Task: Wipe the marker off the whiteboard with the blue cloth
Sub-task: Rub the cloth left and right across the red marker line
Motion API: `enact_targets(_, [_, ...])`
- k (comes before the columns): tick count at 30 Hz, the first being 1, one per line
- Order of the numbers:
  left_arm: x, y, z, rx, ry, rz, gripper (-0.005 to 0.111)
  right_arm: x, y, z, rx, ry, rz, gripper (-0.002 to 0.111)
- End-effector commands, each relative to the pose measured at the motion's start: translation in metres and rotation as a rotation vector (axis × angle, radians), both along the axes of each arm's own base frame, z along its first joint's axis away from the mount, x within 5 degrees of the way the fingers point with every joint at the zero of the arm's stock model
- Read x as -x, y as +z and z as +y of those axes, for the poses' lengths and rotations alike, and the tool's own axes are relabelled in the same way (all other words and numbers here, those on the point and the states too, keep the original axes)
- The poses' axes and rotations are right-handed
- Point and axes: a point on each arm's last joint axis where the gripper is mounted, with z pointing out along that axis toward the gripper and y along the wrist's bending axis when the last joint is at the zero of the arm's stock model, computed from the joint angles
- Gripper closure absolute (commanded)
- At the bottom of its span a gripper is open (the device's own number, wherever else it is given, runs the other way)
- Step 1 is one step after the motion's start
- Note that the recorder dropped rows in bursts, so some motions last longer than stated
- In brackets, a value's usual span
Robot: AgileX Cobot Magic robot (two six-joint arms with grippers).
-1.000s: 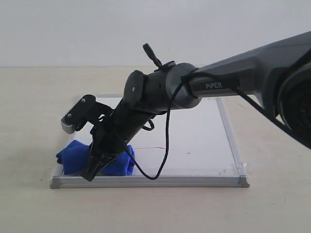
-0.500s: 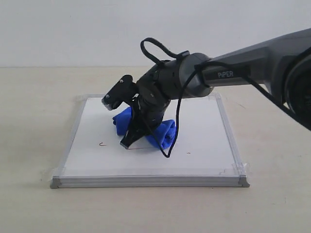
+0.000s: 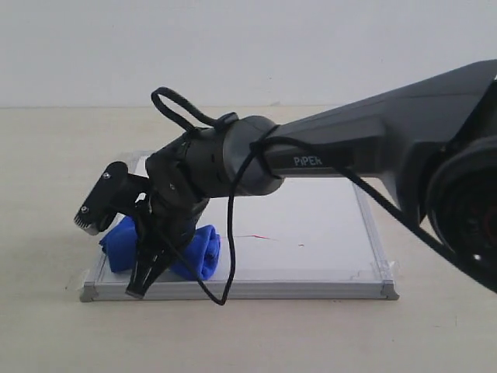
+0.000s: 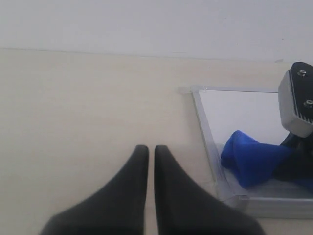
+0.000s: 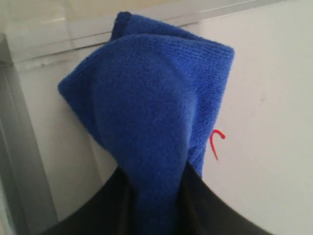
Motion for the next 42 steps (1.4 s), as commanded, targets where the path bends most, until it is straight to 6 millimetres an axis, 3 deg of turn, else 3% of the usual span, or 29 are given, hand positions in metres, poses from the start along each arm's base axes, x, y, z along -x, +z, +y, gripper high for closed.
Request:
enact_targets(1, [0.000, 0.002, 0.000, -0.001, 0.000, -0.016, 0.102, -0.018, -0.010, -0.021, 0.074, -0.092, -0.017, 0.108])
enact_targets(7, [0.000, 0.002, 0.000, -0.001, 0.000, -0.016, 0.102, -0.049, -0.025, -0.070, 0.281, -0.331, -0.093, 0.108])
enact_targets(9, [0.000, 0.002, 0.000, -0.001, 0.000, -0.016, 0.102, -0.051, -0.026, -0.075, 0.307, -0.348, -0.108, 0.108])
enact_targets(12, [0.000, 0.002, 0.000, -0.001, 0.000, -0.016, 0.102, -0.050, -0.024, -0.063, 0.236, -0.338, -0.110, 0.108])
enact_targets(15, [0.000, 0.002, 0.000, -0.001, 0.000, -0.016, 0.102, -0.036, -0.023, -0.034, 0.111, -0.235, -0.090, 0.108])
enact_targets(18, [0.000, 0.002, 0.000, -0.001, 0.000, -0.016, 0.102, -0.010, -0.018, 0.009, -0.017, -0.047, -0.077, 0.108])
enact_targets(20, [0.000, 0.002, 0.000, -0.001, 0.000, -0.016, 0.102, -0.014, -0.011, 0.019, -0.017, -0.027, -0.080, 0.108])
enact_targets(23, [0.000, 0.002, 0.000, -0.001, 0.000, -0.016, 0.102, -0.037, -0.010, 0.005, -0.003, -0.098, -0.064, 0.108])
enact_targets(25, [0.000, 0.002, 0.000, -0.001, 0.000, -0.016, 0.102, -0.066, -0.017, -0.026, 0.032, -0.254, 0.006, 0.108])
enact_targets(27, [0.000, 0.002, 0.000, -0.001, 0.000, -0.016, 0.102, -0.079, -0.018, -0.045, 0.040, -0.339, 0.036, 0.108])
enact_targets(29, [0.000, 0.002, 0.000, -0.001, 0.000, -0.016, 0.102, -0.073, -0.022, -0.039, 0.041, -0.307, 0.075, 0.108])
enact_targets(33, [0.000, 0.002, 0.000, -0.001, 0.000, -0.016, 0.102, -0.028, -0.025, 0.007, -0.072, -0.026, 0.283, 0.108])
enact_targets(35, [0.000, 0.002, 0.000, -0.001, 0.000, -0.016, 0.102, -0.019, -0.021, 0.017, -0.100, 0.039, 0.316, 0.108])
enact_targets(39, [0.000, 0.002, 0.000, -0.001, 0.000, -0.016, 0.102, -0.030, -0.019, 0.010, -0.114, 0.022, 0.279, 0.108])
enact_targets(42, [0.000, 0.002, 0.000, -0.001, 0.000, -0.016, 0.102, -0.054, -0.018, -0.011, -0.132, -0.095, 0.227, 0.108])
